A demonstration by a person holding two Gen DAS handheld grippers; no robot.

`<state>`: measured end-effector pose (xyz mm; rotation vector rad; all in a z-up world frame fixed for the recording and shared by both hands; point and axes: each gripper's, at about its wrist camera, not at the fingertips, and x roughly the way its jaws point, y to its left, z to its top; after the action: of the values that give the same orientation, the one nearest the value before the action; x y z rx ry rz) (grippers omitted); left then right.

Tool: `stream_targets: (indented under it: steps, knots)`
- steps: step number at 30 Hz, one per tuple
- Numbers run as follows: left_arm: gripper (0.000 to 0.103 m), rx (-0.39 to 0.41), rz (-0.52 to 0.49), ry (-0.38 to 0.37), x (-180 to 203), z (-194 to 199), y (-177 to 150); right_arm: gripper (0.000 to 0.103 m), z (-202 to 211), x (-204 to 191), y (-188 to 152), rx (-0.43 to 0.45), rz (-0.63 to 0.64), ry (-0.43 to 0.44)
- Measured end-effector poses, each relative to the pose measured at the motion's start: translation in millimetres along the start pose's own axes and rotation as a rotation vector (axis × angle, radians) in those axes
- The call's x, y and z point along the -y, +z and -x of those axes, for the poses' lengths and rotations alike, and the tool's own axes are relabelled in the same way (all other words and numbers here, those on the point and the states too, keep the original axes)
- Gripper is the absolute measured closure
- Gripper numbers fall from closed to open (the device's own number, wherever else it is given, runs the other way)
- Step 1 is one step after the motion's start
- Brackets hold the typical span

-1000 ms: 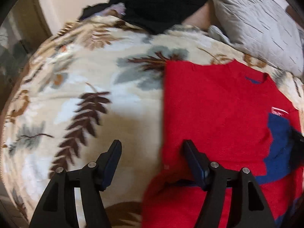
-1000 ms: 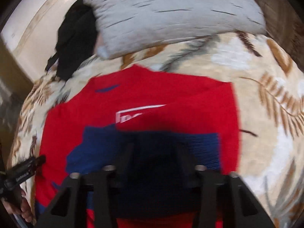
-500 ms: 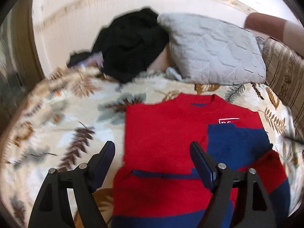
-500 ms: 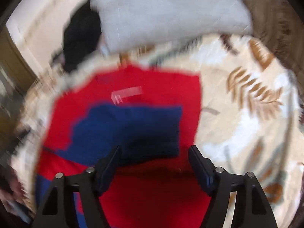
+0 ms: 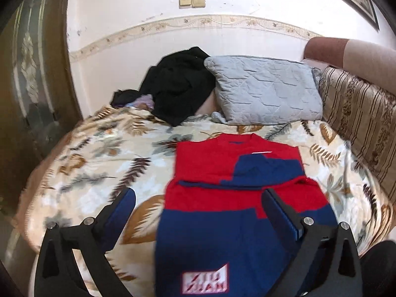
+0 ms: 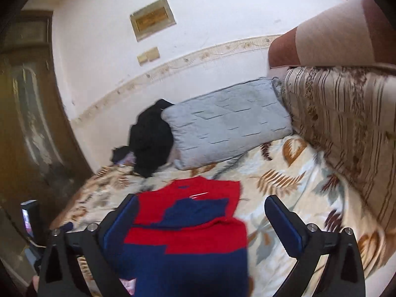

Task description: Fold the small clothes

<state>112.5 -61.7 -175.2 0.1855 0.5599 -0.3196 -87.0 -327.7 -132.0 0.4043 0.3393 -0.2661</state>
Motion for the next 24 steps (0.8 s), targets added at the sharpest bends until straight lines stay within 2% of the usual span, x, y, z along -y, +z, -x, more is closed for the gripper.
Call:
stream_targets:
  steps: [3,5,11,18,24]
  knots:
    - [0.002,0.051,-0.014,0.047,-5.8,31.4,-3.8,0.000,15.5,-12.9,-11.1,-0.026,-0.021,0.043]
    - [0.002,0.072,-0.010,0.068,-10.7,50.2,-3.4,0.000,28.4,-24.6,-15.9,-0.003,0.010,0.057]
    - [0.002,0.136,-0.012,0.116,-17.6,88.5,-1.0,0.000,52.9,-66.3,-26.1,-0.007,0.111,0.112]
    - [0.002,0.166,-0.010,0.134,-19.7,109.6,-1.2,0.000,70.3,-95.7,-32.9,-0.007,0.180,0.153]
    - [0.002,0.159,-0.011,0.142,-18.7,110.4,-2.8,0.000,76.4,-103.0,-36.9,-0.016,0.191,0.177]
